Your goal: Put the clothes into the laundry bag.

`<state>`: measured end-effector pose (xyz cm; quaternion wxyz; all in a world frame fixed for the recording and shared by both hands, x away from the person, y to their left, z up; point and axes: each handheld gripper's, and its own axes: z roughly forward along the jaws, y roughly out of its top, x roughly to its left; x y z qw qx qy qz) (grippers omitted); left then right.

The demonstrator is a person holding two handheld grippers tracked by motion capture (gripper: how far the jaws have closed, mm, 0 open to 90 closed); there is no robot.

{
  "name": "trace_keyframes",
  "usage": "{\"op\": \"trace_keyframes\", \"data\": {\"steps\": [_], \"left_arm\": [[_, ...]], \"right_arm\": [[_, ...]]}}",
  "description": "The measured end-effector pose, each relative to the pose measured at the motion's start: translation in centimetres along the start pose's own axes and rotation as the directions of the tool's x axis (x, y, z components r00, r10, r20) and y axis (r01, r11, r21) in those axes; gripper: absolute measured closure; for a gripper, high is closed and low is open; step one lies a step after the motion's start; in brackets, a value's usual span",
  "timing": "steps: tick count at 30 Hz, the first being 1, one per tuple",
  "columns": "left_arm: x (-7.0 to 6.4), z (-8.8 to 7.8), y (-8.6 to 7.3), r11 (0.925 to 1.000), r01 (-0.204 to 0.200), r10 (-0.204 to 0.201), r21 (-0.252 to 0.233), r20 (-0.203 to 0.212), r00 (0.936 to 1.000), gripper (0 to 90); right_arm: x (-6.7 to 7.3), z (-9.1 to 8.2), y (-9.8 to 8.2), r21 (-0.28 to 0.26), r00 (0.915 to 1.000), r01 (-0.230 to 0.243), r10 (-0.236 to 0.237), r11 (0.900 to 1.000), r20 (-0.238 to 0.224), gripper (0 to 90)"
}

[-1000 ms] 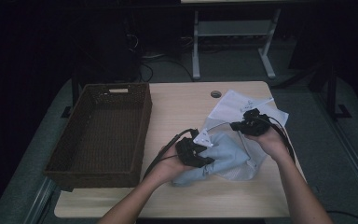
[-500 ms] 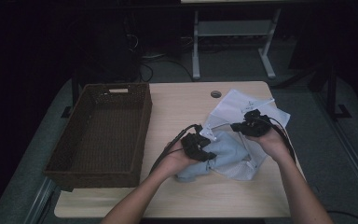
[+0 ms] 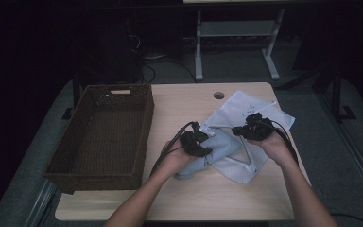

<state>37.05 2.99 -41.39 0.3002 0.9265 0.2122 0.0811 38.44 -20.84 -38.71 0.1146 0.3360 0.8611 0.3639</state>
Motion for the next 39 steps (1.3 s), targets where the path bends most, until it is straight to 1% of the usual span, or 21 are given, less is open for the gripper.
{"op": "trace_keyframes", "data": {"steps": [1,3,5,8,12,14,17,19,20,23,24,25,26,27,30,32,33,34,36,38,39], "left_arm": [[0.3,0.1,-0.1,1.0000,0.009,-0.008,0.001,-0.015,0.9999,69.8],[0.6,0.1,-0.3,0.9992,0.040,-0.041,-0.005,-0.024,0.9989,69.8],[0.8,0.1,-0.4,0.9983,0.058,-0.058,-0.012,-0.031,0.9978,69.8],[0.3,-0.2,-0.2,0.9990,0.039,-0.039,-0.023,-0.013,0.9992,69.8],[-1.0,-0.5,0.4,0.9995,-0.022,0.022,-0.023,-0.001,0.9998,69.7],[-1.6,-0.3,0.7,0.9991,-0.039,0.039,-0.017,0.002,0.9992,69.8],[-1.9,0.1,1.2,0.9996,-0.026,0.026,-0.011,-0.007,0.9996,69.7],[-1.8,0.5,1.4,0.9998,0.000,-0.001,-0.019,-0.018,0.9998,69.6],[-1.7,0.8,1.5,0.9994,0.016,-0.016,-0.029,-0.020,0.9997,69.5],[-1.3,1.6,1.3,0.9980,0.045,-0.045,-0.044,-0.010,0.9989,66.8],[-1.1,1.9,1.1,0.9979,0.050,-0.050,-0.041,-0.007,0.9987,64.4],[-1.0,2.1,0.7,0.9966,0.066,-0.066,-0.050,0.008,0.9978,60.7],[-0.9,2.2,0.6,0.9961,0.072,-0.071,-0.052,0.020,0.9973,54.6],[-0.8,2.1,0.4,0.9953,0.080,-0.078,-0.055,0.031,0.9964,51.2],[-0.9,1.2,0.0,0.9953,0.075,-0.073,-0.061,0.041,0.9965,35.6],[-0.8,0.0,-0.3,0.9913,0.087,-0.084,-0.099,0.041,0.9956,30.6],[-0.7,-0.7,-0.5,0.9880,0.100,-0.095,-0.118,0.045,0.9944,29.1],[-0.4,-1.4,-0.8,0.9868,0.098,-0.093,-0.129,0.042,0.9948,29.1],[0.3,-2.7,-1.4,0.9817,0.115,-0.113,-0.152,0.024,0.9933,29.1],[1.1,-3.4,-1.9,0.9793,0.129,-0.130,-0.156,0.000,0.9915,30.6],[1.5,-3.5,-2.2,0.9797,0.137,-0.142,-0.146,-0.018,0.9898,32.6]], "right_arm": [[0.1,0.0,0.0,0.001,1.0000,0.000,0.000,1.000,-0.007,88.2],[0.5,0.0,0.1,0.002,0.9999,0.008,-0.008,1.000,-0.014,88.2],[0.8,0.1,0.2,0.003,0.9996,0.017,-0.017,1.000,-0.021,88.2],[1.1,0.3,0.4,0.004,0.9993,0.024,-0.023,1.000,-0.028,88.2],[1.3,0.3,0.6,-0.006,0.9991,0.023,-0.023,1.000,-0.034,88.2],[1.4,0.2,0.7,-0.011,0.9990,0.026,-0.027,1.000,-0.037,88.2],[1.7,0.1,0.8,-0.017,0.9984,0.030,-0.031,0.999,-0.046,88.2],[1.9,0.0,0.9,-0.018,0.9979,0.040,-0.041,0.999,-0.049,88.2],[2.0,0.0,0.9,-0.018,0.9979,0.041,-0.042,0.999,-0.050,88.2],[2.1,0.0,0.9,-0.016,0.9978,0.043,-0.044,0.999,-0.050,88.2],[2.0,0.0,0.9,-0.014,0.9977,0.044,-0.045,0.999,-0.051,88.2],[1.9,0.1,0.8,-0.011,0.9978,0.042,-0.043,0.999,-0.050,88.2],[1.8,0.2,0.7,-0.007,0.9979,0.040,-0.041,0.999,-0.050,88.2],[1.8,0.3,0.6,-0.004,0.9981,0.039,-0.039,0.999,-0.049,88.2],[1.6,0.4,0.4,0.001,0.9983,0.032,-0.032,0.999,-0.048,88.2],[1.5,0.4,0.4,0.001,0.9984,0.033,-0.033,0.999,-0.046,88.2],[1.5,0.4,0.4,0.001,0.9984,0.032,-0.032,0.999,-0.046,88.2],[1.5,0.4,0.4,0.000,0.9985,0.032,-0.032,0.999,-0.044,88.2],[1.6,0.4,0.4,0.001,0.9987,0.029,-0.029,1.000,-0.043,88.2],[1.6,0.3,0.4,0.000,0.9987,0.030,-0.030,1.000,-0.042,88.2],[1.6,0.3,0.4,-0.002,0.9985,0.034,-0.035,0.999,-0.042,88.2]]}}
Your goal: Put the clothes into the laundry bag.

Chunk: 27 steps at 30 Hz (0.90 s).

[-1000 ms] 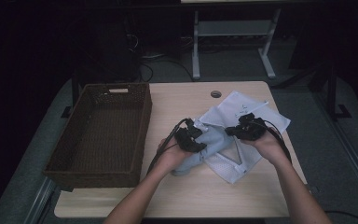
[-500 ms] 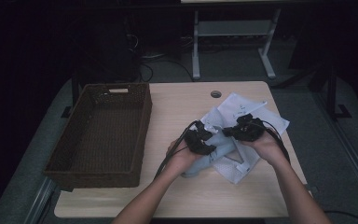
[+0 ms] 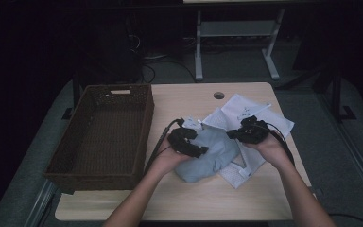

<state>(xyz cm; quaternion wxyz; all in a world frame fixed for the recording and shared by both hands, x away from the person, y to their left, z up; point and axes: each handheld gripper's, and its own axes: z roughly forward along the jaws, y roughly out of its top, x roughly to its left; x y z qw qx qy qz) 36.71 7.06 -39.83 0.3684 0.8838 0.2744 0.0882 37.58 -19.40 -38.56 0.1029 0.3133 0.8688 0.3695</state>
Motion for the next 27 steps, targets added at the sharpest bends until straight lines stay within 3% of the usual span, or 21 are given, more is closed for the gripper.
{"op": "trace_keyframes", "data": {"steps": [6,8,11,18,20,24,27], "left_arm": [[2.6,2.2,-1.1,0.9953,0.075,-0.072,0.062,-0.038,0.9966,35.9],[3.2,3.3,-1.2,0.9936,0.092,-0.090,0.067,-0.029,0.9955,35.9],[3.7,4.6,-1.3,0.9914,0.098,-0.098,0.087,0.001,0.9952,43.7],[3.5,5.2,-1.3,0.9932,0.065,-0.072,0.096,0.064,0.9954,81.3],[3.1,5.1,-1.2,0.9944,0.042,-0.049,0.097,0.080,0.9955,84.1],[1.7,4.6,-0.6,0.9962,-0.009,-0.003,0.086,0.140,0.9902,85.0],[0.4,4.2,0.0,0.9979,-0.042,0.033,0.050,0.166,0.9856,84.9]], "right_arm": [[0.2,0.1,0.1,0.004,1.0000,0.005,-0.005,1.000,-0.004,88.2],[0.2,0.2,0.1,0.008,1.0000,0.001,-0.001,1.000,-0.005,88.2],[0.2,0.3,0.1,0.007,1.0000,0.001,-0.001,1.000,-0.006,88.1],[0.1,0.3,0.0,0.005,1.0000,0.000,0.000,1.000,-0.007,88.1],[0.2,0.5,0.1,0.010,1.0000,0.002,-0.002,1.000,-0.008,88.1],[0.5,0.9,0.2,0.015,0.9998,0.014,-0.014,1.000,-0.015,88.1],[0.8,1.2,0.3,0.020,0.9995,0.022,-0.022,1.000,-0.023,88.1]]}}
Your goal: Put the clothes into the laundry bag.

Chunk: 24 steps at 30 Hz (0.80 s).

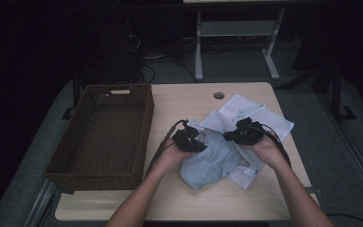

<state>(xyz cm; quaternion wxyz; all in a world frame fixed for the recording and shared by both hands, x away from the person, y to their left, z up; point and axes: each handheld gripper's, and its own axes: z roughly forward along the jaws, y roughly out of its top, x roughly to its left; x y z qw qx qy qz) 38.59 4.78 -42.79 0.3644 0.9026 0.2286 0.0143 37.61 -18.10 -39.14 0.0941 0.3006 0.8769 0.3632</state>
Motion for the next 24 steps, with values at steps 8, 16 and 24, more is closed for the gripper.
{"op": "trace_keyframes", "data": {"steps": [8,16,24], "left_arm": [[-0.1,1.1,1.0,0.9990,-0.037,0.036,-0.027,-0.048,0.9982,82.9],[0.7,-0.1,-0.7,0.9972,0.065,-0.069,-0.038,-0.119,0.9904,46.7],[1.5,0.5,-2.2,0.9926,0.121,-0.120,0.008,-0.072,0.9901,38.5]], "right_arm": [[0.7,0.2,0.2,0.005,0.9998,0.016,-0.016,1.000,-0.013,88.1],[0.3,-0.1,-0.1,-0.001,0.9999,0.012,-0.012,1.000,-0.009,88.1],[0.7,0.2,0.1,0.008,0.9998,0.020,-0.020,1.000,-0.009,88.1]]}}
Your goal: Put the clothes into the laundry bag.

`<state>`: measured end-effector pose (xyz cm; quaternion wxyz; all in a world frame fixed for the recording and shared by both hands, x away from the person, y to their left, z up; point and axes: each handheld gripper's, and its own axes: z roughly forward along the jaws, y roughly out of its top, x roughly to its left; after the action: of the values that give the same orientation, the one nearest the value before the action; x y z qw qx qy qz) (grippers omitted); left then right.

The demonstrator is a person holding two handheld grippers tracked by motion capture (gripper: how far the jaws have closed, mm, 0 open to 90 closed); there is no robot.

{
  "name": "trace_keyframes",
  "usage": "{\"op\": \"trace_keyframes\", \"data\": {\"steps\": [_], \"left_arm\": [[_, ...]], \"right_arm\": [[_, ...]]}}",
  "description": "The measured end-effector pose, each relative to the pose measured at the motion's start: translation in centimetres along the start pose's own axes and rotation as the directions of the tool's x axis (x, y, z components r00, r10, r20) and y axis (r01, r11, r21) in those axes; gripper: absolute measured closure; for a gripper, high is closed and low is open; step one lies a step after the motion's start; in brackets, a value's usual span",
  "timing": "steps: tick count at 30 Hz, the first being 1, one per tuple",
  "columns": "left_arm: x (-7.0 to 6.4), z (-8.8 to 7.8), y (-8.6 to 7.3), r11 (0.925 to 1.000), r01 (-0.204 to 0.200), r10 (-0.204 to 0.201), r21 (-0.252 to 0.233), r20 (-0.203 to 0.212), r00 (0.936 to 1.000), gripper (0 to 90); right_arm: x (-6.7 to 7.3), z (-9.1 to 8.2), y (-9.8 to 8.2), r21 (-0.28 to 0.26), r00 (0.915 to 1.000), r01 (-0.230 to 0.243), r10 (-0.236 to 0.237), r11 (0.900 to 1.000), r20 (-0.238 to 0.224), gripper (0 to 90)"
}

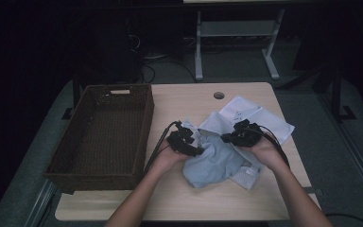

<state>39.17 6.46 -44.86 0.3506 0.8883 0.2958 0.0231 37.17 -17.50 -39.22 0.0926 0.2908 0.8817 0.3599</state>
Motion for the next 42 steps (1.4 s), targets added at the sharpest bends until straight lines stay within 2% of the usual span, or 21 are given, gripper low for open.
{"op": "trace_keyframes", "data": {"steps": [2,3,7,10,14,16,19,23,25,26,31,33,35,38,40,42], "left_arm": [[-0.2,0.7,0.0,0.9998,-0.011,0.010,0.018,0.031,0.9995,48.3],[-0.6,1.0,0.1,0.9994,-0.027,0.026,0.020,0.033,0.9991,52.8],[-1.0,1.3,0.4,0.9979,-0.062,0.061,0.017,0.047,0.9970,80.0],[-1.4,0.9,0.8,0.9966,-0.080,0.081,-0.020,0.052,0.9954,82.7],[-2.0,0.2,1.9,0.9912,-0.106,0.111,-0.079,0.059,0.9921,83.0],[-2.0,0.4,2.5,0.9894,-0.118,0.122,-0.083,0.041,0.9916,82.9],[-1.5,1.6,2.8,0.9911,-0.106,0.107,-0.081,0.018,0.9940,82.7],[-0.8,2.6,2.7,0.9937,-0.074,0.075,-0.084,0.008,0.9972,80.4],[-0.7,2.5,2.5,0.9936,-0.066,0.066,-0.091,0.000,0.9978,74.5],[-0.7,2.2,2.3,0.9936,-0.066,0.066,-0.092,-0.005,0.9978,69.8],[-0.9,-0.3,1.6,0.9913,-0.059,0.058,-0.118,-0.016,0.9982,59.2],[-1.3,-1.4,1.1,0.9903,-0.059,0.057,-0.126,-0.026,0.9981,53.0],[-1.9,-2.4,0.6,0.9900,-0.063,0.062,-0.126,-0.017,0.9979,47.9],[-3.1,-3.6,-0.2,0.9864,-0.093,0.094,-0.136,0.004,0.9956,44.1],[-4.2,-3.9,-0.6,0.9854,-0.114,0.117,-0.126,0.017,0.9930,38.9],[-5.0,-3.8,-1.0,0.9864,-0.120,0.123,-0.112,0.018,0.9923,34.4]], "right_arm": [[0.1,0.1,0.0,0.003,1.0000,-0.002,0.002,1.000,-0.003,88.1],[0.0,0.1,0.0,0.002,1.0000,0.000,0.000,1.000,-0.004,88.1],[0.0,0.1,0.0,0.004,0.9999,-0.006,0.006,1.000,-0.008,88.2],[0.0,0.0,0.0,0.001,1.0000,0.002,-0.002,1.000,-0.008,88.2],[0.2,-0.1,0.1,-0.005,0.9999,0.006,-0.006,1.000,-0.014,88.2],[0.4,-0.2,0.1,-0.011,0.9997,0.010,-0.011,1.000,-0.023,88.2],[0.7,-0.5,0.2,-0.017,0.9994,0.016,-0.016,1.000,-0.031,88.2],[1.0,-0.8,0.1,-0.019,0.9988,0.028,-0.029,0.999,-0.040,88.2],[0.9,-0.8,0.1,-0.021,0.9988,0.025,-0.026,0.999,-0.041,88.1],[0.8,-0.8,0.0,-0.021,0.9988,0.025,-0.026,0.999,-0.041,88.1],[0.5,-0.6,-0.1,-0.014,0.9992,0.017,-0.017,1.000,-0.036,88.1],[0.5,-0.6,-0.1,-0.013,0.9993,0.014,-0.015,1.000,-0.033,88.1],[0.6,-0.5,-0.1,-0.009,0.9993,0.019,-0.019,1.000,-0.032,88.1],[0.7,-0.3,-0.1,0.000,0.9993,0.021,-0.021,1.000,-0.032,88.1],[0.8,-0.3,-0.1,0.004,0.9992,0.028,-0.028,1.000,-0.028,88.1],[0.7,-0.4,-0.2,0.007,0.9994,0.023,-0.023,1.000,-0.026,88.1]]}}
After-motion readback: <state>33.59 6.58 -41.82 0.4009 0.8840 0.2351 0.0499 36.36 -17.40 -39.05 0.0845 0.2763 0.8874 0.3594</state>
